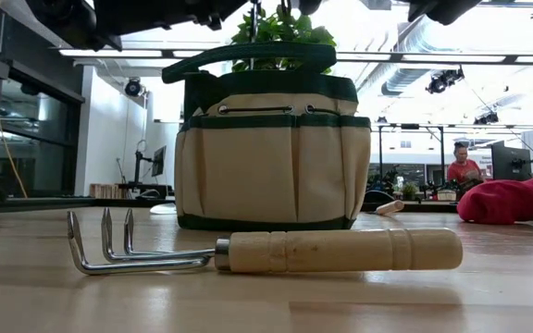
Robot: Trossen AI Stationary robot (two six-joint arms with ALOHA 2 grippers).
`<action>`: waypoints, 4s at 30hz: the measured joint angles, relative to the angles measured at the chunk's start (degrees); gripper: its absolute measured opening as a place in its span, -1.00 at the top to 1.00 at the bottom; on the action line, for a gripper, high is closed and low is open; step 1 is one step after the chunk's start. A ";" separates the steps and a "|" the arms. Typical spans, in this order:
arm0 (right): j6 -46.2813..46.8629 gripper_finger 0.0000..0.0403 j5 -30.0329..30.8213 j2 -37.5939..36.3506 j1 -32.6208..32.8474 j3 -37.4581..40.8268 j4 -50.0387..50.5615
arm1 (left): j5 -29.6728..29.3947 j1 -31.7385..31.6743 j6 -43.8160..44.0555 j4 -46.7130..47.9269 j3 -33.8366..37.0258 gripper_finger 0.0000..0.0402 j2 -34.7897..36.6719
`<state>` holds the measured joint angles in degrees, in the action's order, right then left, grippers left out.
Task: Pick & Place Garden tools in Gardening bag
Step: Put the green shear scissors into the gardening bag
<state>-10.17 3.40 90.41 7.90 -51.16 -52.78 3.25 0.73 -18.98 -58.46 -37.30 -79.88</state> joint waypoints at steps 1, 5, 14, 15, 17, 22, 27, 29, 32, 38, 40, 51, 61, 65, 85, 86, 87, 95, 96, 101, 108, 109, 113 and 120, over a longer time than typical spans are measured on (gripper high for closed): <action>0.00 0.48 0.74 0.00 0.00 0.00 0.04 | -0.05 -0.02 0.00 0.02 0.00 0.76 0.00; -0.38 0.68 2.21 0.00 0.04 0.00 0.24 | -0.31 -0.03 0.45 0.18 0.02 0.76 0.00; 3.53 0.80 2.65 -0.07 0.00 -0.04 0.16 | -0.15 0.00 1.20 0.81 0.04 0.54 0.00; 4.33 0.80 2.67 -0.07 -0.01 -0.04 0.36 | -0.15 0.02 0.80 0.63 0.04 0.49 0.00; 5.10 0.81 2.52 -0.07 -0.02 -0.04 0.66 | 0.08 0.03 0.76 0.48 0.04 0.42 0.07; 5.03 0.81 2.25 -0.07 0.02 -0.02 1.10 | 1.04 0.02 0.47 0.96 0.04 0.33 0.07; 4.79 0.81 3.79 -0.20 -0.02 -0.02 1.82 | 0.17 0.04 -1.28 3.73 0.04 0.32 1.11; 4.71 0.81 5.00 -0.55 0.09 -0.02 2.71 | 0.08 0.02 -2.13 5.44 0.04 0.32 2.00; 4.70 0.81 5.56 -0.68 0.34 -0.02 2.97 | -0.15 0.02 -3.24 8.72 0.04 0.31 3.62; 4.31 0.81 8.52 -1.00 1.23 -0.02 3.78 | -0.13 0.04 -4.98 17.13 0.04 0.31 8.10; 4.11 0.81 10.26 -1.99 1.62 -0.01 6.15 | -0.13 0.04 -4.93 19.78 0.04 0.31 10.04; 4.39 0.81 25.33 -12.67 8.83 -0.02 26.70 | -0.15 0.04 -1.50 42.71 0.09 0.31 23.50; 17.19 0.81 48.50 -18.08 20.48 0.00 49.25 | -0.88 0.04 1.40 55.59 1.82 0.31 31.77; 24.03 0.81 49.57 -17.15 22.04 1.80 50.55 | -1.26 0.03 2.80 55.64 4.65 0.31 32.69; 20.18 0.81 46.05 -11.52 22.47 8.20 29.51 | -7.80 0.02 8.80 55.22 15.64 0.31 33.38; 19.26 0.81 45.95 -11.47 22.47 8.20 28.93 | -8.08 0.02 8.86 55.18 15.98 0.31 33.38; 18.75 0.81 45.79 -11.43 22.47 8.20 28.42 | -8.34 0.02 9.00 55.20 16.29 0.31 33.38; 17.61 0.81 40.85 -11.28 19.31 8.17 26.67 | -8.61 0.02 9.16 55.10 16.65 0.31 33.33; 17.49 0.81 40.25 -11.28 18.91 8.17 26.50 | -8.61 0.02 9.16 55.08 16.65 0.31 33.33; 17.34 0.81 36.91 -11.28 16.90 8.17 26.14 | -8.63 0.02 9.16 55.10 16.65 0.31 33.33; 13.67 0.81 33.93 -11.28 15.67 8.15 22.97 | -8.04 0.02 10.28 55.47 16.68 0.31 34.61; 13.36 0.81 33.89 -11.28 15.69 8.15 23.01 | -8.02 0.02 10.34 55.64 16.71 0.31 35.00; 12.96 0.81 33.38 -11.28 15.69 8.15 23.19 | -7.91 0.02 10.58 54.27 18.77 0.31 37.58; 13.38 0.81 31.30 -8.61 14.48 8.15 21.07 | -6.84 0.02 13.43 47.84 25.71 0.31 43.48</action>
<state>3.20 34.69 81.80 22.38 -43.00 -31.71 -3.59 0.75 -5.56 -10.62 -11.59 -36.40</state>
